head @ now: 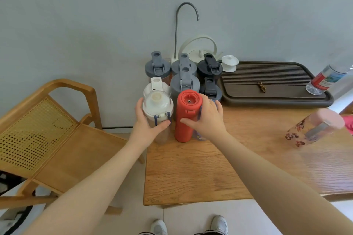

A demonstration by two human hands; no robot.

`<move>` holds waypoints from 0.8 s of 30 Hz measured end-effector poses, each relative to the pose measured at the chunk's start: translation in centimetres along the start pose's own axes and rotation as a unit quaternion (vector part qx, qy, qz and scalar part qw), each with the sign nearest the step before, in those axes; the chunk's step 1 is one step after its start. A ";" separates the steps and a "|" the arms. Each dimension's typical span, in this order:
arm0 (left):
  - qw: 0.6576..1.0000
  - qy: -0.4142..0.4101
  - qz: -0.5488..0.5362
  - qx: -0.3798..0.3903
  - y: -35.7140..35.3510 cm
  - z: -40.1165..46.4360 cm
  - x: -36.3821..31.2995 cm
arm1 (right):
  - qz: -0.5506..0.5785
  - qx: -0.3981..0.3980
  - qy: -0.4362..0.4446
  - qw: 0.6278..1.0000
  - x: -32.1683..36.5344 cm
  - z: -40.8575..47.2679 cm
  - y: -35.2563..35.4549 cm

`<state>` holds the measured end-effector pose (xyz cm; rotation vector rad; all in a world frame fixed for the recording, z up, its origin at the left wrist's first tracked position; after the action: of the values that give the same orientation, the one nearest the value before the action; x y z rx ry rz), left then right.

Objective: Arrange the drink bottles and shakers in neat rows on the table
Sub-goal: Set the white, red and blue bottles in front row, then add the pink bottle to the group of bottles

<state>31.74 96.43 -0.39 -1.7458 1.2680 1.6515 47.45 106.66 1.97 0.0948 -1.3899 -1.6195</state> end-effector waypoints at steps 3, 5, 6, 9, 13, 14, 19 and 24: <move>0.991 -0.065 0.088 -0.070 0.5 -0.5 -2.3 | 0.002 0.045 0.022 0.999 -0.3 0.0 0.5; 0.970 -0.139 0.168 -0.107 0.5 -1.0 -4.6 | -0.005 0.078 0.030 0.996 -0.8 -0.2 1.4; 0.957 -0.180 0.200 -0.109 0.1 -1.4 -5.8 | -0.005 0.084 0.027 0.996 -1.3 -0.5 2.2; 0.921 -0.281 0.257 -0.078 -2.6 -2.6 -9.1 | -0.008 0.057 0.019 0.998 -3.9 -2.1 5.3; 0.889 -0.365 0.277 -0.011 -9.3 -4.5 -11.4 | -0.058 -0.020 -0.025 0.998 -10.5 -5.4 10.7; 0.883 -0.378 0.279 0.011 -11.3 -5.0 -11.8 | -0.072 -0.050 -0.047 0.995 -12.4 -6.2 12.3; 0.875 -0.377 0.296 0.071 -20.4 -6.2 -12.1 | -0.082 -0.153 -0.238 0.956 -21.4 -10.2 18.7; 0.899 -0.306 0.309 0.044 -24.9 -5.8 -11.3 | 0.122 -0.160 -0.303 0.931 -27.2 -12.8 19.9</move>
<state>56.79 107.71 4.46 -0.6605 1.6071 2.1886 81.49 118.37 -0.18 -0.8031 -1.4814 -1.7072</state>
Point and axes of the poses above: each hand's wrist, its own z-axis towards the middle knuckle, its own y-axis out of the back of the hand, x = y × z, the point moved 4 cm from there along z, towards the middle knuckle, and after that the axes turned 11 degrees about y, right-handed, at the moved point
